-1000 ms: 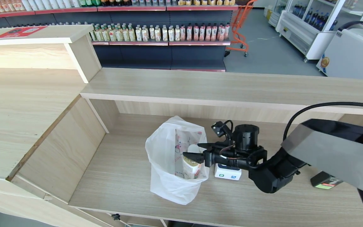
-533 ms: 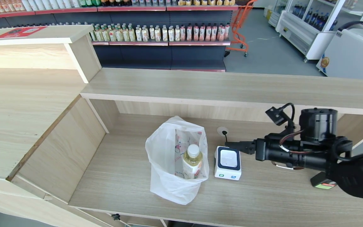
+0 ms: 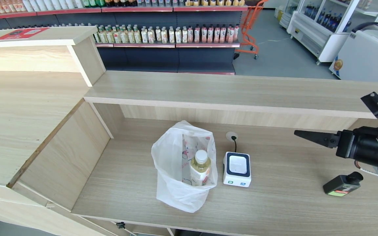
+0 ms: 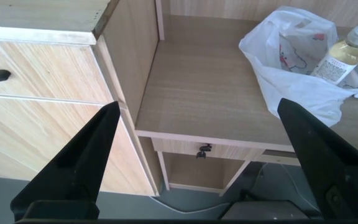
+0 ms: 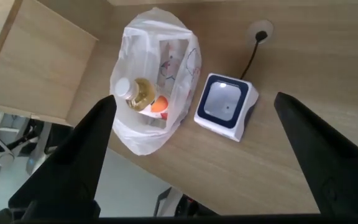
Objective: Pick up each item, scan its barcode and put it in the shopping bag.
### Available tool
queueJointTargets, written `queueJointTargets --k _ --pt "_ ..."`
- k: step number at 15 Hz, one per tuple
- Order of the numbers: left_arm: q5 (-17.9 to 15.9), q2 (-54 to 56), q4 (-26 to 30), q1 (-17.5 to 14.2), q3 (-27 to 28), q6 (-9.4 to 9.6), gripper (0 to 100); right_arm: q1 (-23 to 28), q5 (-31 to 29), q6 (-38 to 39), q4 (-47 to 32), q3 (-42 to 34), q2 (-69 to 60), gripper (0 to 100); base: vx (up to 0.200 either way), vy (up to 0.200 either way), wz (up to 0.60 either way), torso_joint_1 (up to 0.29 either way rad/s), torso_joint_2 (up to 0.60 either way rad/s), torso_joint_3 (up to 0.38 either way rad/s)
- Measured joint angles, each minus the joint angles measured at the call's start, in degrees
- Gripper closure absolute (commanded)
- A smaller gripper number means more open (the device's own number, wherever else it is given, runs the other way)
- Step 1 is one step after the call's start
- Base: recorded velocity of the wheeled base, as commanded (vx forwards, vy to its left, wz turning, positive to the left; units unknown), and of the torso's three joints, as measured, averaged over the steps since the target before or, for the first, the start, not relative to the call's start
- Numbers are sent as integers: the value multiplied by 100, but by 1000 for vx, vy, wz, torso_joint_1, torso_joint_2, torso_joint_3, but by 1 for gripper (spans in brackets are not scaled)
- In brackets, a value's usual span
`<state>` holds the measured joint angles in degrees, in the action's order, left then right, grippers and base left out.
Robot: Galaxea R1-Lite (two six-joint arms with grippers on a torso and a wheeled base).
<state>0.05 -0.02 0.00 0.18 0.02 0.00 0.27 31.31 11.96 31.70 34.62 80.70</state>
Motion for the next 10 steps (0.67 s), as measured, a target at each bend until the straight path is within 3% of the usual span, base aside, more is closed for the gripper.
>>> queueJointTargets --k 5,10 --pt "5 0 0 0 -2 7 0 152 -96 389 -532 16 -251 0 0 -200 0 4 2 5" --pt "2 0 0 0 -2 7 0 149 -112 422 -613 38 -367 0 -200 -200 0 2 4 0"
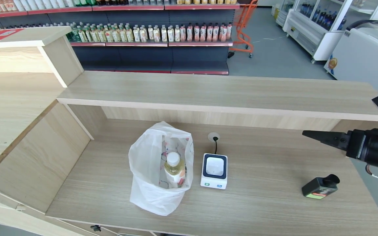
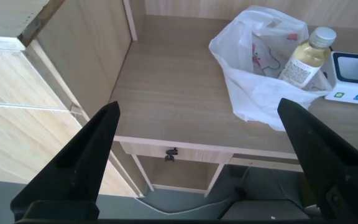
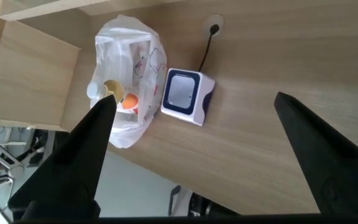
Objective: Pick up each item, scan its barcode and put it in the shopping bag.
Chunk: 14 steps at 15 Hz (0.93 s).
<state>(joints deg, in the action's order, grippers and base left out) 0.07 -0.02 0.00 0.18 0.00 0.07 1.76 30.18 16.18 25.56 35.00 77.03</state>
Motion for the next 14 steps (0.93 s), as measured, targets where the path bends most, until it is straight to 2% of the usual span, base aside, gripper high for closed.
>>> queueJointTargets --k 3,6,9,12,14 --pt "-2 0 2 0 0 0 0 -5 4 0 -99 -33 -52 0 0 0 0 0 0 0" --pt "0 0 0 2 2 6 0 -7 -5 2 -329 -46 -129 0 -200 0 0 12 -2 2" --pt "4 0 5 12 2 4 0 67 -293 35 -594 -79 -195 0 -200 0 0 19 12 -6" --pt "-5 0 -2 -18 2 2 0 163 -343 35 -646 -127 -230 0 0 0 0 0 0 0" --pt "4 0 0 6 2 -5 0 152 -334 35 -633 -143 -278 0 -100 -200 0 -10 -7 9"
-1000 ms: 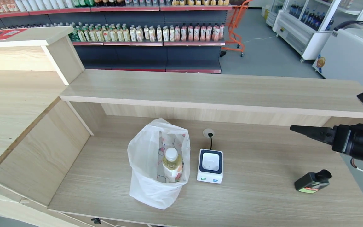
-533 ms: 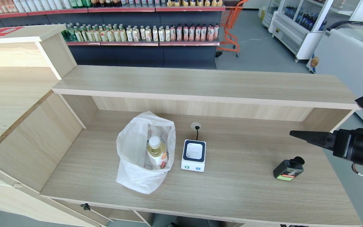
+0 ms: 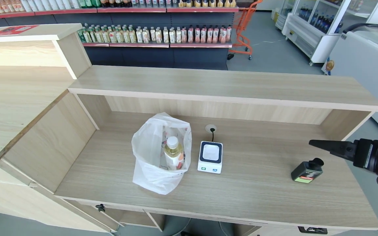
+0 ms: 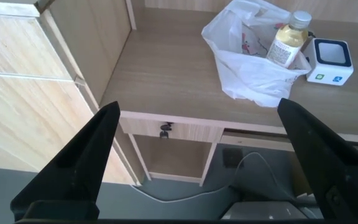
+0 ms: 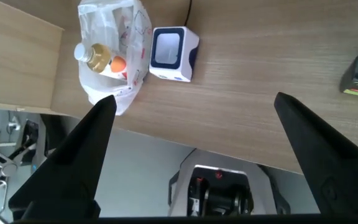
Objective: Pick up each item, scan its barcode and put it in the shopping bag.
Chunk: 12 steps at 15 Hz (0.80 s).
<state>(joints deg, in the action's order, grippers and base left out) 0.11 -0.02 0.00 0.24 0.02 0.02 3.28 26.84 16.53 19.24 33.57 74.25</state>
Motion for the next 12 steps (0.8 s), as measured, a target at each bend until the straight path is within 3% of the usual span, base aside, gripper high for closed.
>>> queueJointTargets --k 1,6,7,11,12 --pt "-1 0 -5 -9 0 0 0 13 -7 0 -2 -20 -9 0 -200 -200 0 17 7 -7" --pt "-4 0 0 -6 -2 -2 0 93 -24 -99 -24 -299 -41 0 0 -200 0 3 4 2" --pt "-4 0 0 -2 -2 -10 0 123 -27 -325 -74 -350 -37 0 0 -200 0 2 2 2" --pt "5 0 2 -4 -2 -34 0 366 -176 -1281 -785 -428 28 0 -200 -200 0 10 4 2" --pt "2 0 0 -9 0 -23 0 451 -383 -1680 -848 -423 96 0 0 0 0 0 0 0"
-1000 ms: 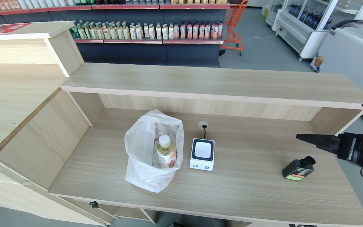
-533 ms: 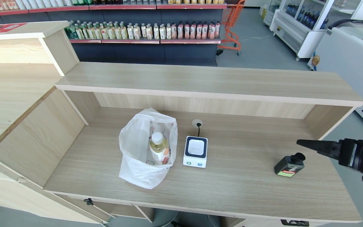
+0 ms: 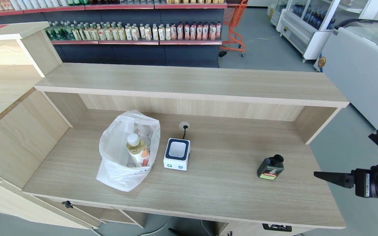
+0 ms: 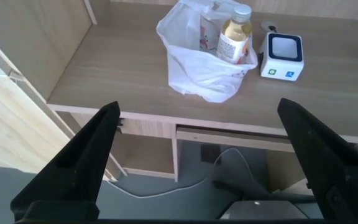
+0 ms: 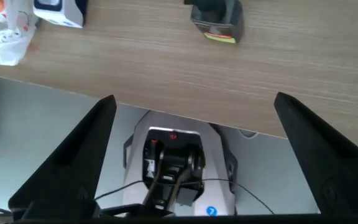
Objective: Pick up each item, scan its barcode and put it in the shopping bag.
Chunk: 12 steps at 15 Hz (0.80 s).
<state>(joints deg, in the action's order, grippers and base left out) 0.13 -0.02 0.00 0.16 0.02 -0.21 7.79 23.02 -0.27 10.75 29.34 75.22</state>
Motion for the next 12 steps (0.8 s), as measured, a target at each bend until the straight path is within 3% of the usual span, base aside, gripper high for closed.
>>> queueJointTargets --k 3,6,9,12 --pt "-9 0 -2 -6 2 21 0 508 -1119 -1910 16 26 546 0 0 0 0 0 0 0" --pt "-4 0 0 5 2 21 0 544 -1470 -2534 506 119 1182 0 0 0 0 0 0 0" --pt "-6 0 0 0 0 21 0 -127 -1712 -2661 1727 316 1957 0 0 0 0 0 0 0" --pt "-6 0 0 0 0 21 0 -1068 -1462 -2493 3042 408 2864 0 0 0 0 0 0 0"
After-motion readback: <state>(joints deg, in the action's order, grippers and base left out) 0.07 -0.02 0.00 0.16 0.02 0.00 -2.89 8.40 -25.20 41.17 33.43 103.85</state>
